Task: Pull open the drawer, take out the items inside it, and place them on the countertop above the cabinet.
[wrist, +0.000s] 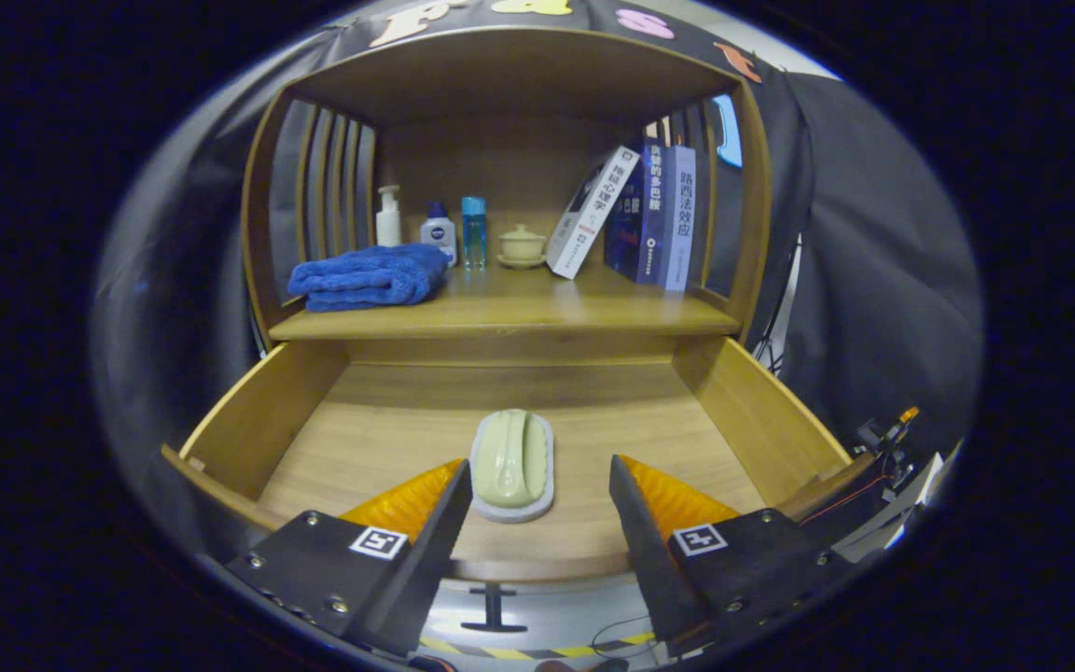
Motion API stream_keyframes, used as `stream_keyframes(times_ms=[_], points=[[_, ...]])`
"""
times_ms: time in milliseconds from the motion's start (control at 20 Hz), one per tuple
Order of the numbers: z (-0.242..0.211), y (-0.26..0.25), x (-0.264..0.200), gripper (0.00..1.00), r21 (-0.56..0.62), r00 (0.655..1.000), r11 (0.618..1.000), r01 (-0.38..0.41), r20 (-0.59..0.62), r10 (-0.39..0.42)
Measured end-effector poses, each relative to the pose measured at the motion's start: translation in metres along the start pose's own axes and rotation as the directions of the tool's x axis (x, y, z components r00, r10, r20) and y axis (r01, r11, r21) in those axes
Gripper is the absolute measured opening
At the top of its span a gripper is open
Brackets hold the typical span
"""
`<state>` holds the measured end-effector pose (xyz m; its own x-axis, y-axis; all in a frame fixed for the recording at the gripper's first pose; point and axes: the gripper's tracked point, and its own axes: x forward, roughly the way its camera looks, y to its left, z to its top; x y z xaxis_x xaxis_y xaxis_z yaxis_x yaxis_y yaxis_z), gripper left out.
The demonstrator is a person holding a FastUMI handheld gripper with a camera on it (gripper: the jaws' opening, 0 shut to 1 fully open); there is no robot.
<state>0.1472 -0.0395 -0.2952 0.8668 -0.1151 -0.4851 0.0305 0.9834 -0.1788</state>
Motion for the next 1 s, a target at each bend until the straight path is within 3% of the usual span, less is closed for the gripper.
stream_keyframes(times_ms=[150, 500, 550, 600, 700, 850, 1000], points=[[-0.007, 0.0, 0.026, 0.88, -0.017, 0.991, 1.0, 0.024, -0.131, -0.026], [-0.015, 0.026, 0.068, 0.88, 0.019, 0.957, 0.999, -0.037, -0.288, 0.041], [-0.019, 0.032, 0.068, 0.77, 0.054, 0.944, 0.997, -0.058, -0.322, 0.072], [-0.022, 0.036, 0.07, 0.72, 0.076, 0.938, 0.995, -0.064, -0.336, 0.086], [-0.022, 0.024, 0.079, 0.71, 0.01, 0.94, 1.0, -0.019, -0.339, 0.021], [-0.024, 0.022, 0.076, 0.16, -0.043, 0.943, 0.999, 0.017, -0.33, -0.031], [-0.027, 0.04, 0.069, 0.16, -0.086, 0.945, 0.995, -0.049, -0.327, 0.019]])
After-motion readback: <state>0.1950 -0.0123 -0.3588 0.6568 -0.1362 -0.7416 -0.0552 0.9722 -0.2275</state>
